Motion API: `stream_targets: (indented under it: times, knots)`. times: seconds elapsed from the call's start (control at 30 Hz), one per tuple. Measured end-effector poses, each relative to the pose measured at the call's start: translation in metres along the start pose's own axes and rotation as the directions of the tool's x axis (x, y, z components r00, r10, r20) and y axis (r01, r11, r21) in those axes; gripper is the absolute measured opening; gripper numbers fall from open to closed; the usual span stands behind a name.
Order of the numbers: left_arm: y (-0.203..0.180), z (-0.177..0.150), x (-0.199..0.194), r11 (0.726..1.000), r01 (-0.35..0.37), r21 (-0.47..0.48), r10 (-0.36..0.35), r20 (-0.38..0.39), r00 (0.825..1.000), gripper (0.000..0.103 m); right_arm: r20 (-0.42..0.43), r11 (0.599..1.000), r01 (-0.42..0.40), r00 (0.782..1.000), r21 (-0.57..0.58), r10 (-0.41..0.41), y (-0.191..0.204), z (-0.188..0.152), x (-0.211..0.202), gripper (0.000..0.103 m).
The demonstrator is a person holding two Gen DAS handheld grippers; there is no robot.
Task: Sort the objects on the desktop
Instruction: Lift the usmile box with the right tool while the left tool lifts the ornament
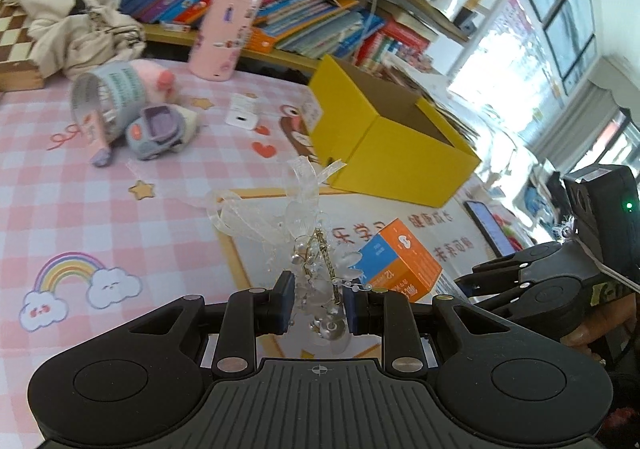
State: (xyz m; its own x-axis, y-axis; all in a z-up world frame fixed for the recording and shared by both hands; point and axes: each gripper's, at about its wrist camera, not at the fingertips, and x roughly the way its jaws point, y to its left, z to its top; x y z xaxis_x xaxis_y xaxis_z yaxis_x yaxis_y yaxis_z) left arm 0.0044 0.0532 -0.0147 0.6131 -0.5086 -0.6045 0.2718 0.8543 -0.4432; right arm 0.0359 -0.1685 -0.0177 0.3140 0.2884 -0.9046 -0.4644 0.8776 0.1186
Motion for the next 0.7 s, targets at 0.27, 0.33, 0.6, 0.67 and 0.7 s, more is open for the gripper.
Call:
stream_targets:
  times: [0.27,0.33,0.6,0.67,0.7]
  knots:
    - [-0.022,0.006,0.019,0.998,0.044,0.038,-0.043,-0.025,0.999,0.024,0.004,0.996,0.020,1.000,0.081,-0.020,-0.025,-0.011,-0.010,0.038]
    - [-0.028,0.008,0.023,0.997,0.056,0.047,-0.054,-0.031,0.998,0.024,0.003,0.996,0.021,1.000,0.092,-0.022,-0.031,-0.013,-0.012,0.038]
    - [-0.052,0.016,0.044,0.993,0.089,0.083,-0.084,-0.058,0.995,0.024,0.011,0.994,0.006,1.000,0.112,-0.007,-0.060,-0.010,-0.018,0.038]
    - [-0.059,0.019,0.051,0.992,0.089,0.091,-0.083,-0.064,0.994,0.024,0.014,0.993,-0.001,1.000,0.115,-0.001,-0.069,-0.009,-0.021,0.038]
    - [-0.063,0.021,0.055,0.991,0.089,0.096,-0.083,-0.067,0.994,0.024,0.015,0.993,-0.006,1.000,0.117,0.004,-0.075,-0.007,-0.022,0.038]
